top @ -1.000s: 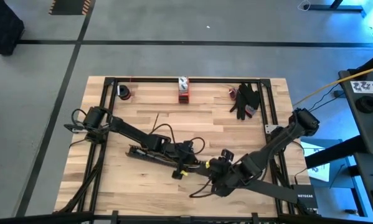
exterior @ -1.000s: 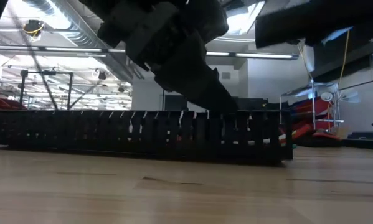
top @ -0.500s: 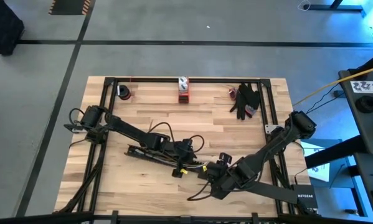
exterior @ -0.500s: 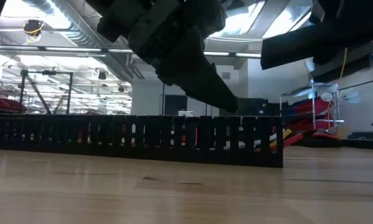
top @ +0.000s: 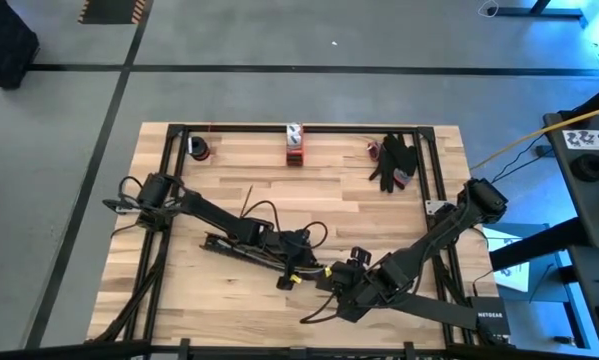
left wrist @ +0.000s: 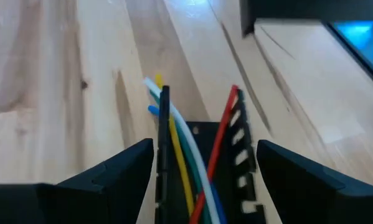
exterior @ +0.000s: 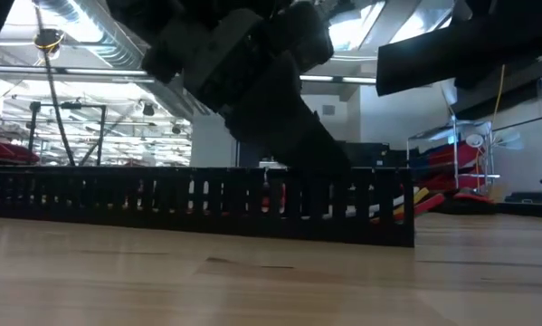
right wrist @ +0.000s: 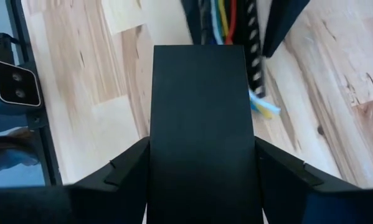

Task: Ziptie cables
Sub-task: Insert the black cover of the black cable duct

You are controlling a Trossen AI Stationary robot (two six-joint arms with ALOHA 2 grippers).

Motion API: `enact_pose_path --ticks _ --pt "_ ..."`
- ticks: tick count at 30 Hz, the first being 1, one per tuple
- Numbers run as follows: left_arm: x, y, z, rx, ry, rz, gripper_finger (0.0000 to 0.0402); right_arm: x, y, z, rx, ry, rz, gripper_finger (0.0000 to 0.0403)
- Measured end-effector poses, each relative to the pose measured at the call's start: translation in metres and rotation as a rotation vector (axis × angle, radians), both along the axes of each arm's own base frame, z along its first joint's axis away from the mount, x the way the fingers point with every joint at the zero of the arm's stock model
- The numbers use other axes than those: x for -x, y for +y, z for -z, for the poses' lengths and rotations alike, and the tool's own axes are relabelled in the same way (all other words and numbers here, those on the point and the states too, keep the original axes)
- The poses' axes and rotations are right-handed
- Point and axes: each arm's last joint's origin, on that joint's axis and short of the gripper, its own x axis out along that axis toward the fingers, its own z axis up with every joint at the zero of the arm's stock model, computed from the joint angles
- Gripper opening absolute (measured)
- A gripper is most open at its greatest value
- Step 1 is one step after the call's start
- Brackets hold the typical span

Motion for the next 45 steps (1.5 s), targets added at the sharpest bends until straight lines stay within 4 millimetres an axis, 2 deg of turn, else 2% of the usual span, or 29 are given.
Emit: enact_pose_path --ticks 5,10,17,22,27,31,37,45 --pt "-0.004 -0.001 0.015 0.021 0.003 -0.013 0.028 -0.001 -0.001 0.0 0.007 -0.007 0.006 0.023" --pt "-0.007 -0.002 0.012 0.041 -0.038 -0.026 0.0278 -0.002 -0.001 0.001 0.026 -0.028 0.016 0.023" --pt "-0.004 0.0 0.013 0.013 0.008 -0.017 0.0221 -0.008 0.004 0.022 0.065 0.017 0.013 0.023" --pt "0.001 -0.001 0.015 0.013 0.084 0.015 0.0197 -0.012 0.0 0.026 0.146 0.004 -0.004 0.023" --pt "0.004 -0.005 0.017 0.024 0.113 0.028 0.0199 -0.024 -0.015 0.029 0.182 0.017 -0.05 0.023" --pt "0.004 -0.005 0.018 0.039 0.123 0.014 0.0205 -0.033 -0.021 0.035 0.111 -0.027 -0.029 0.023" --pt "0.003 -0.001 0.019 0.041 0.125 0.002 0.0205 -0.025 -0.018 0.054 0.028 -0.012 -0.007 0.023" --pt "0.0 0.006 0.018 0.071 0.104 -0.037 0.0205 -0.023 -0.016 0.058 0.061 -0.003 0.0 0.023"
